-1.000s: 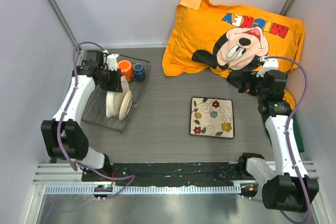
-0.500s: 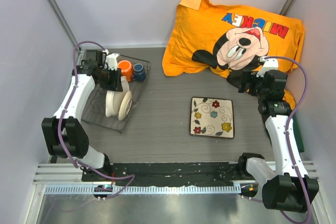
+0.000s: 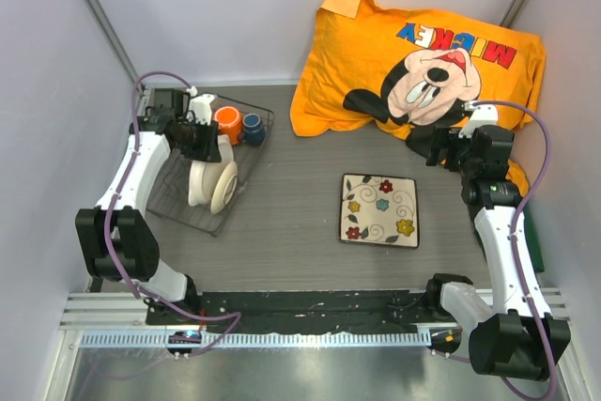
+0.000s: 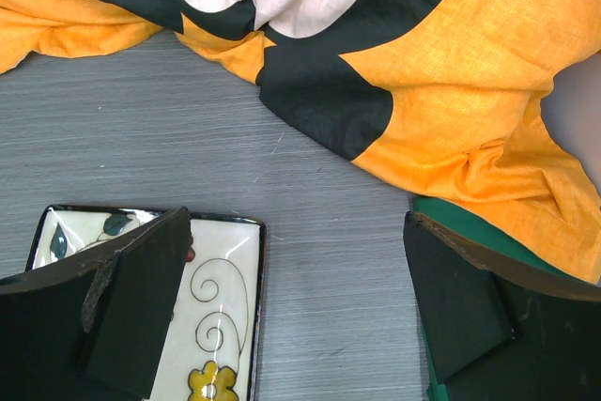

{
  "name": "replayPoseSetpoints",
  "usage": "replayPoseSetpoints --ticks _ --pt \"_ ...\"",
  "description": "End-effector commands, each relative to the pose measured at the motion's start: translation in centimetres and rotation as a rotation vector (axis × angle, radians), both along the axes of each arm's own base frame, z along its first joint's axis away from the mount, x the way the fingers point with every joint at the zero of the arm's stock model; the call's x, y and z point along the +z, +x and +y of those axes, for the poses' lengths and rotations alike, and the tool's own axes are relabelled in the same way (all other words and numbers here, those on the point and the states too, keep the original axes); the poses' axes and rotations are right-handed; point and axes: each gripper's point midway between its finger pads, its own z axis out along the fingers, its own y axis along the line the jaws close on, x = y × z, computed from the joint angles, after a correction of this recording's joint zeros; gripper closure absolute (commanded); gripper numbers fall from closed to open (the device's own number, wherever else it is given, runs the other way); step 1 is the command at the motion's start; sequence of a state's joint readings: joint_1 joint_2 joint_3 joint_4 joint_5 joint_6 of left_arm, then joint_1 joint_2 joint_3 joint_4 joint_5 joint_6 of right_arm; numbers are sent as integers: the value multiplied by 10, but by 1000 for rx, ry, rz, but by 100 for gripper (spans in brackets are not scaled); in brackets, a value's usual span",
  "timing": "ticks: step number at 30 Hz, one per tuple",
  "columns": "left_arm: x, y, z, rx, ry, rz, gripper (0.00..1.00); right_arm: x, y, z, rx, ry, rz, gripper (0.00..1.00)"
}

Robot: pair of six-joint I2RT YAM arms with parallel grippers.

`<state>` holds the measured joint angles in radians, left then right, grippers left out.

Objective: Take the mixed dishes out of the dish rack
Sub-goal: Pick up the plate from the dish rack.

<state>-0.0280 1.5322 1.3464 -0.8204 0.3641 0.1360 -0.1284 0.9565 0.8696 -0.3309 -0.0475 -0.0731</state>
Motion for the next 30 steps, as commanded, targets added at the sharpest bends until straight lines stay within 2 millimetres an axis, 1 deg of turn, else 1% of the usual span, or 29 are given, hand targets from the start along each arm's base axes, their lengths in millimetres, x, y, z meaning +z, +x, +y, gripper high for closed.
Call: replayPoseSetpoints --ticks 1,3,7,14,18,24,26,30 --pt "62 36 -3 -63 24 -275 100 17 5 -1 8 -10 -42 0" --pt "59 39 3 -11 36 -272 100 17 5 -1 8 -9 -42 0" --pt "50 43 2 52 -1 -218 100 17 5 -1 9 -11 -42 0" --pt "32 56 -2 175 -69 -135 100 17 5 -1 6 -12 -41 1" --pt "28 64 2 247 -80 -136 100 17 5 -1 6 -13 -40 0" --pt "28 77 11 366 -97 -153 100 16 5 -2 5 -13 -38 0" --pt "29 83 15 401 -101 -166 100 16 5 -2 4 -14 -38 0" --pt "24 90 27 468 -108 -160 100 17 5 -3 1 -15 -39 0"
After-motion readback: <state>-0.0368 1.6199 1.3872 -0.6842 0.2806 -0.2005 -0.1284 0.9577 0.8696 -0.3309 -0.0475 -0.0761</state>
